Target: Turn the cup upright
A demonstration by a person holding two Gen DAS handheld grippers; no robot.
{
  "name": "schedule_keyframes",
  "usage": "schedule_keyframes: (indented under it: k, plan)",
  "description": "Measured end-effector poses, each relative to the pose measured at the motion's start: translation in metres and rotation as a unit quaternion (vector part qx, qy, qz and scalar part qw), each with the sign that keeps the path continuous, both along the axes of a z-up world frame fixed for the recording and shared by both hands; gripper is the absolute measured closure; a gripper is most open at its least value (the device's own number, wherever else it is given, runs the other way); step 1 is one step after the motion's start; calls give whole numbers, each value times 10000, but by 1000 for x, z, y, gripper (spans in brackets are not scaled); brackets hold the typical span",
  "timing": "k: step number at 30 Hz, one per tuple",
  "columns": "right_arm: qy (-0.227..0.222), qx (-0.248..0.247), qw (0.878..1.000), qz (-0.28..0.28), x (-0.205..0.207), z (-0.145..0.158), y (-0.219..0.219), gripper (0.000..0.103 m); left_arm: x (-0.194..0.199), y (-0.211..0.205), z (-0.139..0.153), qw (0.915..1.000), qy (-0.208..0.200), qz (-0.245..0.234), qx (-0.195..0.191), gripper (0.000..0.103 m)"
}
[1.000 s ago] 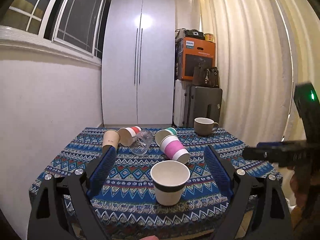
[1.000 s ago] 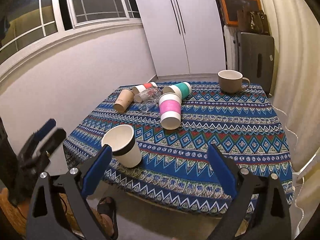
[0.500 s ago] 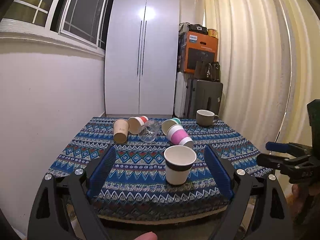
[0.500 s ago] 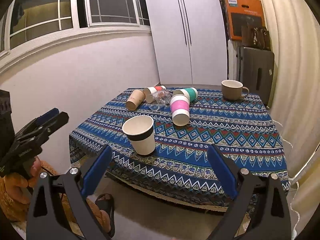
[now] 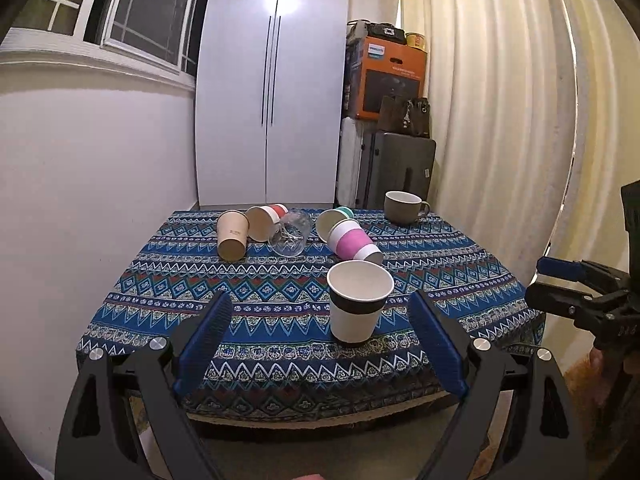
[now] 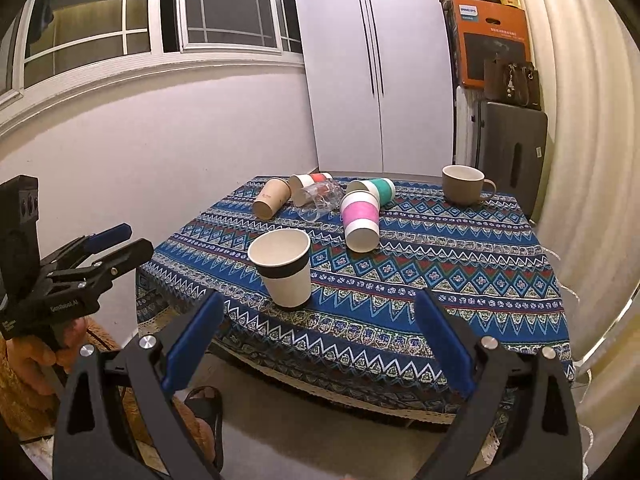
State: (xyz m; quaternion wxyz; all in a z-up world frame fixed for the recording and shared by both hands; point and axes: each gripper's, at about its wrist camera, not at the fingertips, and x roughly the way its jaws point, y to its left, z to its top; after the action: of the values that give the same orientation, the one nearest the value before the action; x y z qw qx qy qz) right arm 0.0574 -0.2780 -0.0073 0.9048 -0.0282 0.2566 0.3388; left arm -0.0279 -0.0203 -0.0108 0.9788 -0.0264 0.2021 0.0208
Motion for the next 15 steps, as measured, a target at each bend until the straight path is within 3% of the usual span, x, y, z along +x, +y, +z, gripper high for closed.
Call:
schedule_keyframes:
  k: [15]
  plan:
    - [-175, 137, 9997, 23, -3, 5, 0, 7, 6, 0, 1, 9999, -37, -121, -76, 16]
